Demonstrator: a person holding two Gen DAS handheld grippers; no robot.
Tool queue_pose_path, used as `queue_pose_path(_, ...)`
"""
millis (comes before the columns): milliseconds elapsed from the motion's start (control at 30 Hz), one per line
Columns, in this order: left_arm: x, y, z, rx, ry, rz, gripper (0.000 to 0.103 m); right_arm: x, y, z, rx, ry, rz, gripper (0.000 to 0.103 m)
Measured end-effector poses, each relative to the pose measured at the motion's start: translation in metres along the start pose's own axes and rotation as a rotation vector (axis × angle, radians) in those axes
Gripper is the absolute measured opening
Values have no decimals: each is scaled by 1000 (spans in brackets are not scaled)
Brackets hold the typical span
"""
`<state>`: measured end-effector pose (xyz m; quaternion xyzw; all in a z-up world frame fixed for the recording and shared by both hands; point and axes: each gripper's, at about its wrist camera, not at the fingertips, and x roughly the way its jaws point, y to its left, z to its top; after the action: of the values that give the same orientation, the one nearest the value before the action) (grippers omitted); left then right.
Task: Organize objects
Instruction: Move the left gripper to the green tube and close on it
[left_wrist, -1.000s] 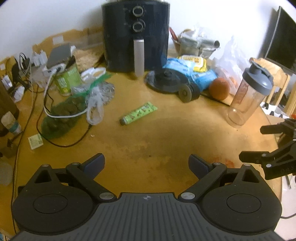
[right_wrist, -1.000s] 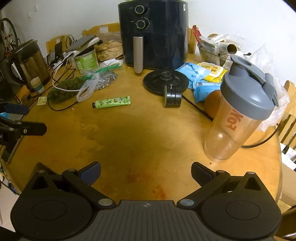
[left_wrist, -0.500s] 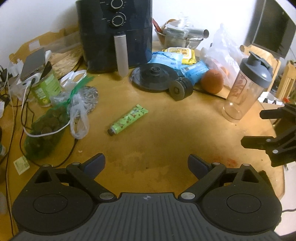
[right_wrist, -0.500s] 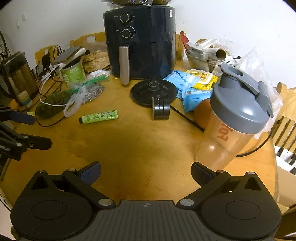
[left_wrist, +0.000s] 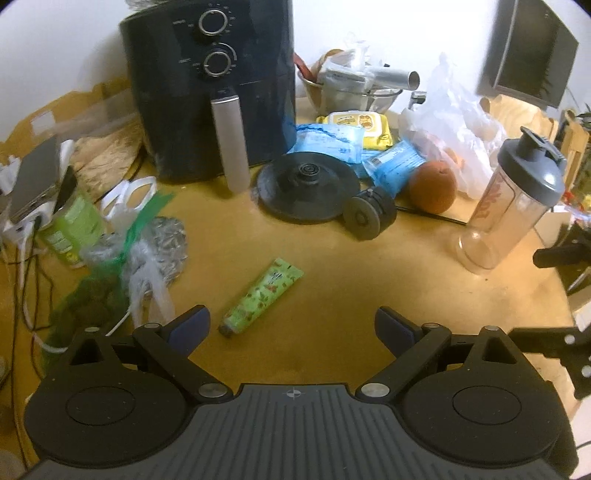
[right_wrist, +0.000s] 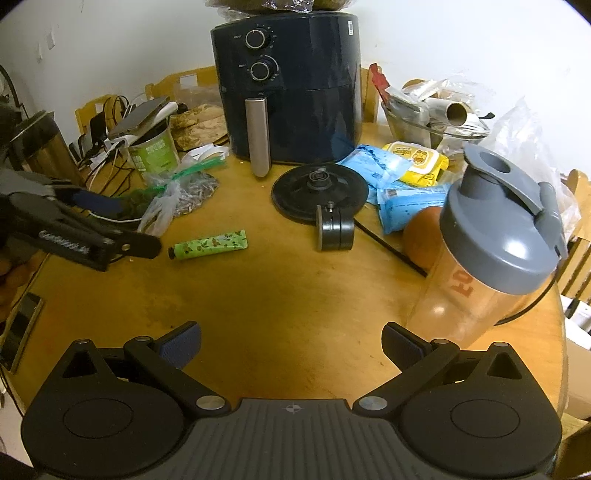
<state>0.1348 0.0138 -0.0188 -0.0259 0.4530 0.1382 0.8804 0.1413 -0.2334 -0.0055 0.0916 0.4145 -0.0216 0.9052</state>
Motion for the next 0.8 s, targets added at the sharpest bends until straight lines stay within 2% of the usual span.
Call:
queue_pose_path(300,38,9,0,48,53,-1,96,3,-1,-6,26,14,3,103)
queue_pose_path(367,45,12,0,57,57,4,90,3,-2,-9,37,18,6,103)
queue_pose_path(467,55,17,0,67,54,0,88,2,-5,-12,57,24,12,103)
queue_pose_path(633,80,25,1,80,85,4,74,-1,-8,-16,79,25,35,103)
queue_pose_path(700,89,28,2,79,97,-8,66,-2,-9,-18,86,27,45,103)
queue_pose_path(800,102,31,2,84,120,-20,61,-4,-12,-20,103,30,45,103)
